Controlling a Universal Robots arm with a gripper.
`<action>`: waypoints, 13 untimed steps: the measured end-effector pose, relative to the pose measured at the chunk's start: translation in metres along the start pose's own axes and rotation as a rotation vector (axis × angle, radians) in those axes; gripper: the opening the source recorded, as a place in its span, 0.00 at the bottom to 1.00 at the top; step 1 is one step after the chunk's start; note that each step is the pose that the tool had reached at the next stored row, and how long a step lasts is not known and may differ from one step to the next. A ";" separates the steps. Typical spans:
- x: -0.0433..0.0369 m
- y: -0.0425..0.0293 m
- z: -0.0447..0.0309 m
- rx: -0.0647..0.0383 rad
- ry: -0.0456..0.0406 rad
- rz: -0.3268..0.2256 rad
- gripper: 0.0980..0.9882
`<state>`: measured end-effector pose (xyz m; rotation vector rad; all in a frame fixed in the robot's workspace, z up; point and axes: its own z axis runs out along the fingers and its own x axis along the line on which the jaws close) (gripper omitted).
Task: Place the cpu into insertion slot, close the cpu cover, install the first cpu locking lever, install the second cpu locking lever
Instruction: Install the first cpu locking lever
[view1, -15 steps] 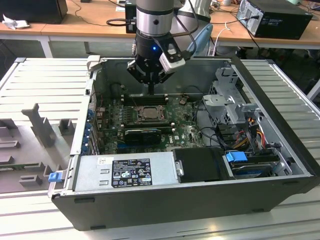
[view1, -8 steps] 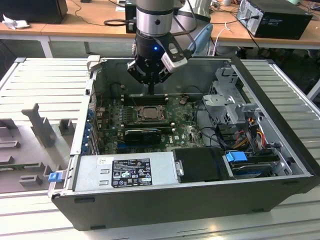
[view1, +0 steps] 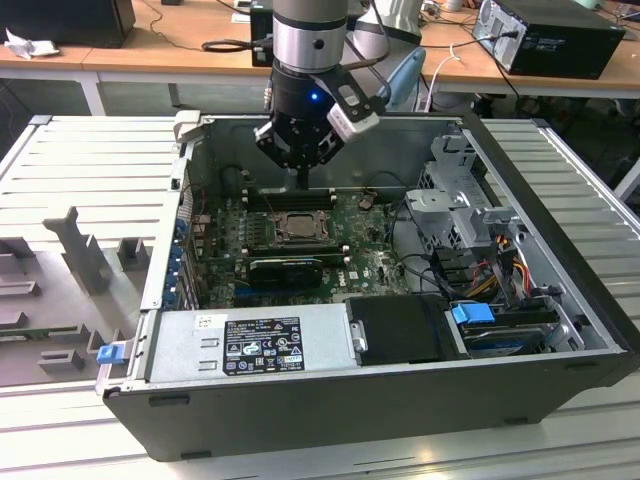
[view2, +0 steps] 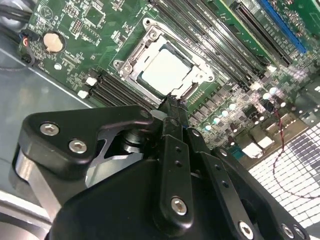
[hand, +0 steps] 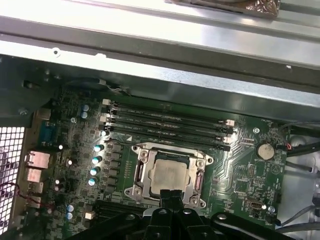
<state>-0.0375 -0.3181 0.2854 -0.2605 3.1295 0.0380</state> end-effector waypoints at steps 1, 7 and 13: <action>0.0000 0.0000 0.0000 0.000 0.0005 -0.025 0.01; 0.0062 0.0010 0.0012 0.000 0.0004 -0.045 0.01; 0.0063 0.0010 0.0027 0.000 -0.0015 0.028 0.01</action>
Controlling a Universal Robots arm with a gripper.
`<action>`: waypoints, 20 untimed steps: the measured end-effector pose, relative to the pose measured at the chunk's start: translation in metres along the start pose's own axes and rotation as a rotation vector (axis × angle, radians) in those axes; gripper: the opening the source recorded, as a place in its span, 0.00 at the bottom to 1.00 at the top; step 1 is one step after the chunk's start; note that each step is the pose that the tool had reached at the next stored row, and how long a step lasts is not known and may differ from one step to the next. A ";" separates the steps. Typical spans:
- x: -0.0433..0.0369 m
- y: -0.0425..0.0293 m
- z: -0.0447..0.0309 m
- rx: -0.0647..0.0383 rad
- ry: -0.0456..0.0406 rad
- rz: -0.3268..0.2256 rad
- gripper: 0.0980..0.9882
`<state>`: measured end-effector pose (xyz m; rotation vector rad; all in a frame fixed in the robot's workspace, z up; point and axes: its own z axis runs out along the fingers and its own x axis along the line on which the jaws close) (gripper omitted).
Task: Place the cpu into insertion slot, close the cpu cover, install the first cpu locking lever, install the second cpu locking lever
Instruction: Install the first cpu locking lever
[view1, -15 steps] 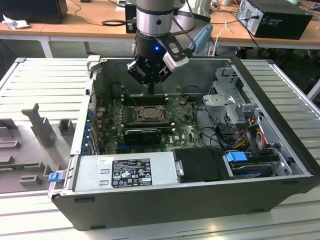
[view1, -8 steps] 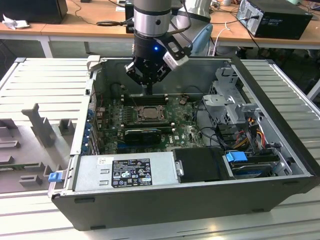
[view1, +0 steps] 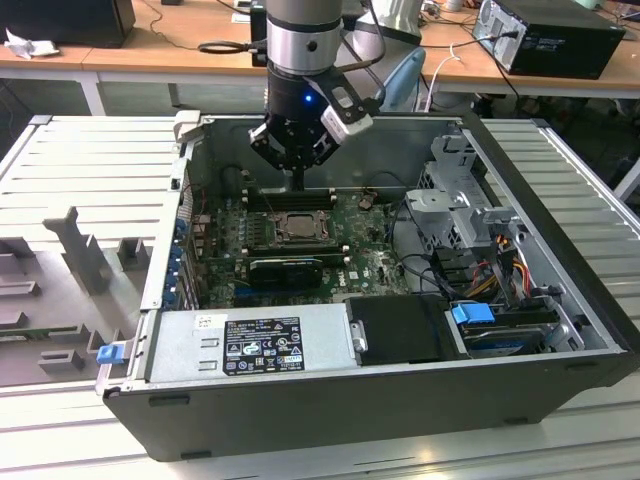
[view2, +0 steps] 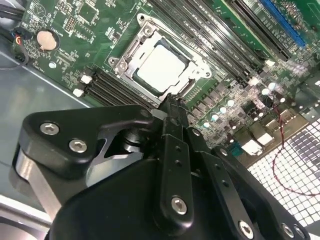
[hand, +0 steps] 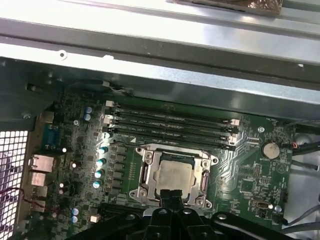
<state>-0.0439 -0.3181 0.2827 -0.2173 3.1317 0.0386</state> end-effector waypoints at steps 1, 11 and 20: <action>0.0002 0.0000 0.0005 0.000 0.0001 0.000 0.01; 0.0089 0.0012 0.0031 0.000 -0.0029 0.120 0.01; 0.0219 0.0030 0.0047 0.001 -0.0048 0.198 0.01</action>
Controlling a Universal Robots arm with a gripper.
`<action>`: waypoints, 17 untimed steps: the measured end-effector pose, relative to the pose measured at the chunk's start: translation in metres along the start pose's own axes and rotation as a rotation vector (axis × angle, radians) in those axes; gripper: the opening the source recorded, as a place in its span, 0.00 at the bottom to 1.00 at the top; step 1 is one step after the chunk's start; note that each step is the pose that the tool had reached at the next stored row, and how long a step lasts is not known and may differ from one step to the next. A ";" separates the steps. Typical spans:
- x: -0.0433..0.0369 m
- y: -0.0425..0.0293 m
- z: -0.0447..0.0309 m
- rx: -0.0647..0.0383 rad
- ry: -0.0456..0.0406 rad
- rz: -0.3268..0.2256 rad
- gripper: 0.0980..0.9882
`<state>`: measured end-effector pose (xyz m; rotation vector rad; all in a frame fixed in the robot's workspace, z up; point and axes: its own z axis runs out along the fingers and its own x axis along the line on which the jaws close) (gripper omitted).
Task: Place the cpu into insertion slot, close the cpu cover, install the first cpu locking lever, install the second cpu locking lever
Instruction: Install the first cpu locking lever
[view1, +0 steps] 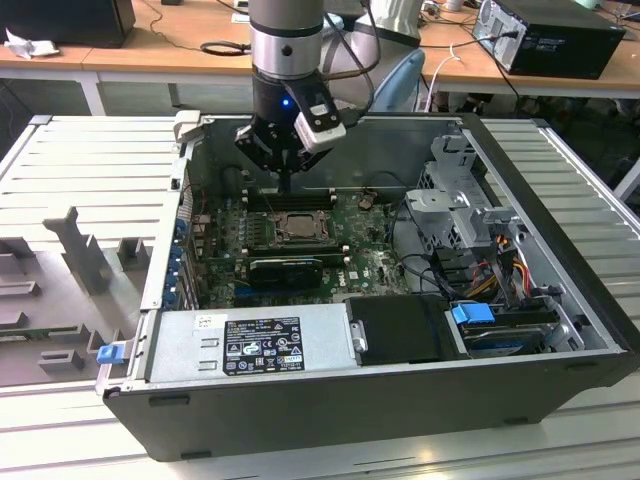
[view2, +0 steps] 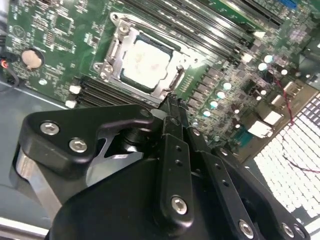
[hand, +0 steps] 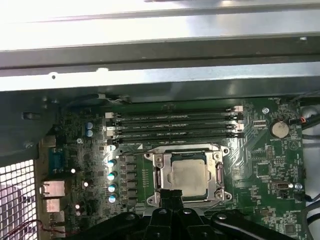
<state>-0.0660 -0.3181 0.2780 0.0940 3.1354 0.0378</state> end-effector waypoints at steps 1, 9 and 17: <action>0.0033 -0.0002 0.0001 0.000 0.0000 0.000 0.01; 0.0432 0.0038 0.0152 0.001 0.0003 0.002 0.01; 0.0498 0.0319 0.0240 0.001 0.0042 0.002 0.01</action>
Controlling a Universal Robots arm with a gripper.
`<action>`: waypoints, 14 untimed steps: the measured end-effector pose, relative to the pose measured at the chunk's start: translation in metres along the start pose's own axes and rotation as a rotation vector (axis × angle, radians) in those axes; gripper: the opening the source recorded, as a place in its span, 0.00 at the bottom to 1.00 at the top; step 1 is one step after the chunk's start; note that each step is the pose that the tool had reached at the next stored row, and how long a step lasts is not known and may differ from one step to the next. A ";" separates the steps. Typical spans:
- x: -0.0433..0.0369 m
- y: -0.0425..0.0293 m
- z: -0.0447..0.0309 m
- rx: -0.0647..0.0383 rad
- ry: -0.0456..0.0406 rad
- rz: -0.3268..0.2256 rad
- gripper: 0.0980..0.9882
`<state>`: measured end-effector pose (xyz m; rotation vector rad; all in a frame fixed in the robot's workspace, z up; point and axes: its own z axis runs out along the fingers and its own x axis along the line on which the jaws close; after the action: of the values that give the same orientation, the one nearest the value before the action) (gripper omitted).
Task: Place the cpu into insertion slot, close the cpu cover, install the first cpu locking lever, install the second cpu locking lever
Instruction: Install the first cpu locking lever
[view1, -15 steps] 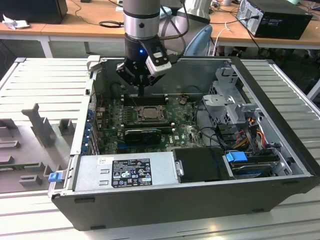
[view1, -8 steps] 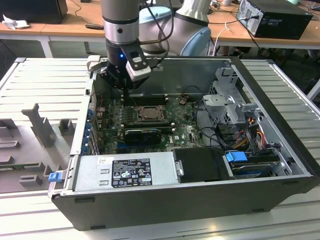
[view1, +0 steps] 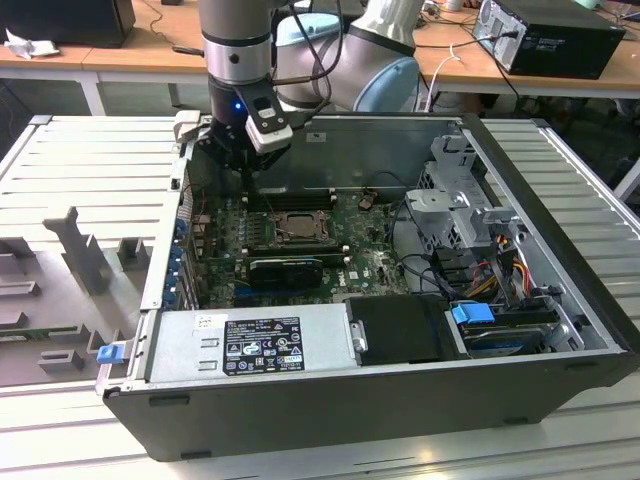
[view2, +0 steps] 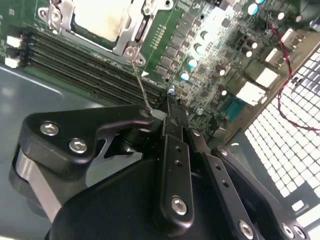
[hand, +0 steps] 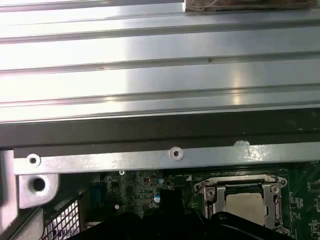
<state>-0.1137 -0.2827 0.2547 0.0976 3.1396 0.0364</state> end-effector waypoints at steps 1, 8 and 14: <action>-0.0020 0.0004 0.0000 0.000 0.0001 0.000 0.01; -0.0095 0.0008 0.0002 0.000 0.0000 0.000 0.01; -0.0160 0.0012 0.0004 0.000 0.0003 0.000 0.01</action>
<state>-0.0977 -0.2825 0.2543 0.0977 3.1398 0.0359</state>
